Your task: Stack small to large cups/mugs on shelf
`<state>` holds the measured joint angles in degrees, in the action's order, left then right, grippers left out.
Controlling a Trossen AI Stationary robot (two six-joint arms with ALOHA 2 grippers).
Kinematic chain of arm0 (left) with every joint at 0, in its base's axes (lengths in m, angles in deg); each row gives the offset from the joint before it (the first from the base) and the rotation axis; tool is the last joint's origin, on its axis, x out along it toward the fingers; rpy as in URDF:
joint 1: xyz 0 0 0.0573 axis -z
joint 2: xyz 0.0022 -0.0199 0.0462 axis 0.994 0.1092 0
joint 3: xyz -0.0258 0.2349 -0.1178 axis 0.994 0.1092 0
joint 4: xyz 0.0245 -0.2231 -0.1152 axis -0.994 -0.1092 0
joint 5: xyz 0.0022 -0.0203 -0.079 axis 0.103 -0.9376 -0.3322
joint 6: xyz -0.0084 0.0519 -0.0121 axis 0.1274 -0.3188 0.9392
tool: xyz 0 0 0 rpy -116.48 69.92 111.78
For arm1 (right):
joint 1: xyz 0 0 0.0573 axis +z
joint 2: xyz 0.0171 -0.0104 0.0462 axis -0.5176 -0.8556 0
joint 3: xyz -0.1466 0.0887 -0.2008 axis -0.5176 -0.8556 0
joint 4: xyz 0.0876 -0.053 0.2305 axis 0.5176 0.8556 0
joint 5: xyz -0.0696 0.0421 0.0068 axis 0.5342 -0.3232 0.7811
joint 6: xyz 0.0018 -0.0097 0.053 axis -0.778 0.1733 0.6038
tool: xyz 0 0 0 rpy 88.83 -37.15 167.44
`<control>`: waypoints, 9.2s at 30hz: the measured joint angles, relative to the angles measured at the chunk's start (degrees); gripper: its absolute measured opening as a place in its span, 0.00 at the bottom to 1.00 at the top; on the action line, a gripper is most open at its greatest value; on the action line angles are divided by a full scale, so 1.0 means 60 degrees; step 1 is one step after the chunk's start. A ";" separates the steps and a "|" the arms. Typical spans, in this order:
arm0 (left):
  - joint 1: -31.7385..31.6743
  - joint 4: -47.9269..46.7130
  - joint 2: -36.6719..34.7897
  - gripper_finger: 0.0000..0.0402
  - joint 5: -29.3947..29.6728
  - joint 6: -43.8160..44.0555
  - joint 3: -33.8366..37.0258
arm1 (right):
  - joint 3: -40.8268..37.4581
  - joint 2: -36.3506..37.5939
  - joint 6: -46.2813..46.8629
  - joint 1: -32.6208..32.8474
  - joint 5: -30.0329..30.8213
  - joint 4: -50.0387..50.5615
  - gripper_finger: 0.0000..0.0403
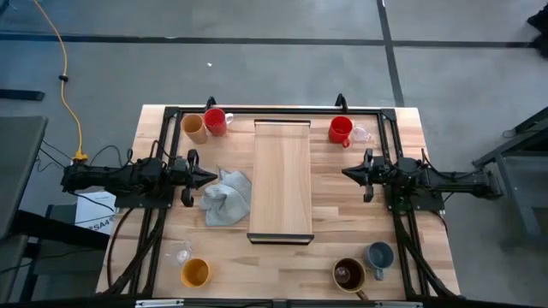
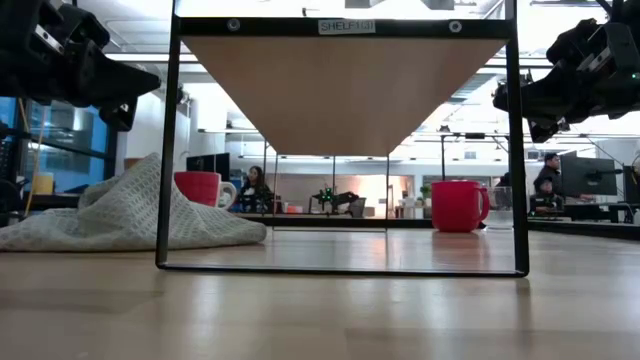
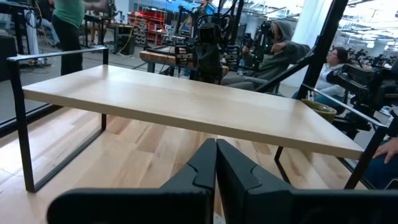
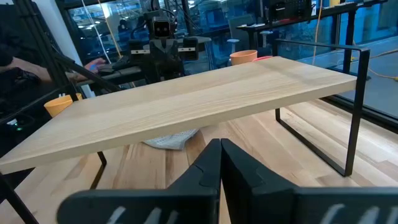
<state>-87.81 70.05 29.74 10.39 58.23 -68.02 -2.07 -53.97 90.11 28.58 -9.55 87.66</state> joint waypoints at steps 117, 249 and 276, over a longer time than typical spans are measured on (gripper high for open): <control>-0.0003 0.0571 0.3405 0.00 0.2987 0.3001 -0.4025 | -0.0003 0.0001 0.0000 -0.0002 0.0000 -0.0003 0.00; -0.7963 -1.2265 1.4768 0.32 0.1385 0.2167 -1.2138 | 0.9001 -0.8106 0.1253 -0.0007 0.2631 0.1593 0.34; -0.7944 -1.1475 1.4735 0.21 0.1053 0.2484 -1.0837 | 0.9001 -0.8103 0.1255 0.0000 0.2634 0.1549 0.34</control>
<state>-135.48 1.20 118.15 16.71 73.13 -133.05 51.94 -102.59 97.64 28.58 6.25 96.96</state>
